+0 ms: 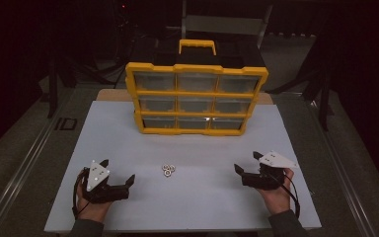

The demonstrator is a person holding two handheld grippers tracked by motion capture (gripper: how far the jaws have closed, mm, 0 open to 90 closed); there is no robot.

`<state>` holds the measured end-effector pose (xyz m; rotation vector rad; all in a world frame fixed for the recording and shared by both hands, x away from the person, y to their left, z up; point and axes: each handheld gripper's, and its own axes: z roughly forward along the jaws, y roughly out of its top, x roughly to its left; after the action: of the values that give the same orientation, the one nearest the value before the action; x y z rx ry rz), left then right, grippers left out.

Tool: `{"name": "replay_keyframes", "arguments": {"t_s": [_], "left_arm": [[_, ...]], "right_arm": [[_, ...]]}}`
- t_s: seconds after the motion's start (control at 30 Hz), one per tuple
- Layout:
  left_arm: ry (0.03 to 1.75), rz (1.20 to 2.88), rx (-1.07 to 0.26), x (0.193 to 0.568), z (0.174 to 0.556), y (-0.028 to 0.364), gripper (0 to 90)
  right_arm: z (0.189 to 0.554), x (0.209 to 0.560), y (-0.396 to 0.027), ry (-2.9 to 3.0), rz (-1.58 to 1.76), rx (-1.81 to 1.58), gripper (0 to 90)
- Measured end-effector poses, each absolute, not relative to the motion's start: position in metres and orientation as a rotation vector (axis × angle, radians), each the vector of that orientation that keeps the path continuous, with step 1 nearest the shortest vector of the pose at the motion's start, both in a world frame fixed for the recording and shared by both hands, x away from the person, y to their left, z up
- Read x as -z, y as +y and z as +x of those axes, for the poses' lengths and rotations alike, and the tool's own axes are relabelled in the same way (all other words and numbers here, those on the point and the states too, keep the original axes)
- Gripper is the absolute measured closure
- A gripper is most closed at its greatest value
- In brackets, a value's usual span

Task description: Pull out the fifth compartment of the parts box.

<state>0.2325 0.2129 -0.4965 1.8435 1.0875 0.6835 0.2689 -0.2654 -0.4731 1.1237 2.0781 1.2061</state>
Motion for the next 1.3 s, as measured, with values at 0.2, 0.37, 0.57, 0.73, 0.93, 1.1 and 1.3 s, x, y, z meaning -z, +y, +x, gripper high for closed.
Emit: {"name": "replay_keyframes", "arguments": {"t_s": [0.2, 0.37, 0.57, 0.73, 0.93, 1.1, 1.3], "left_arm": [[1.091, 1.842, -0.683, 0.497, 0.233, 0.212, 0.0], [1.090, 1.843, -0.681, 0.497, 0.233, 0.212, 0.0], [1.083, 1.851, -0.677, 0.498, 0.233, 0.211, 0.0], [1.080, 1.853, -0.676, 0.497, 0.233, 0.211, 0.0], [1.078, 1.857, -0.671, 0.498, 0.233, 0.210, 0.0], [1.077, 1.863, -0.669, 0.498, 0.234, 0.211, 0.0], [1.075, 1.861, -0.666, 0.498, 0.234, 0.210, 0.0]], "right_arm": [[0.279, 0.452, -0.253, 2.073, 1.063, -1.243, 16.3], [0.288, 0.439, -0.244, 2.071, 1.026, -1.246, 16.4], [0.303, 0.429, -0.232, 2.070, 1.019, -1.213, 16.8], [0.311, 0.426, -0.225, 2.071, 1.006, -1.217, 16.8], [0.320, 0.418, -0.216, 2.061, 0.971, -1.218, 17.1], [0.327, 0.414, -0.208, 2.071, 0.967, -1.195, 18.2], [0.335, 0.406, -0.198, 2.067, 0.942, -1.198, 19.5]]}}
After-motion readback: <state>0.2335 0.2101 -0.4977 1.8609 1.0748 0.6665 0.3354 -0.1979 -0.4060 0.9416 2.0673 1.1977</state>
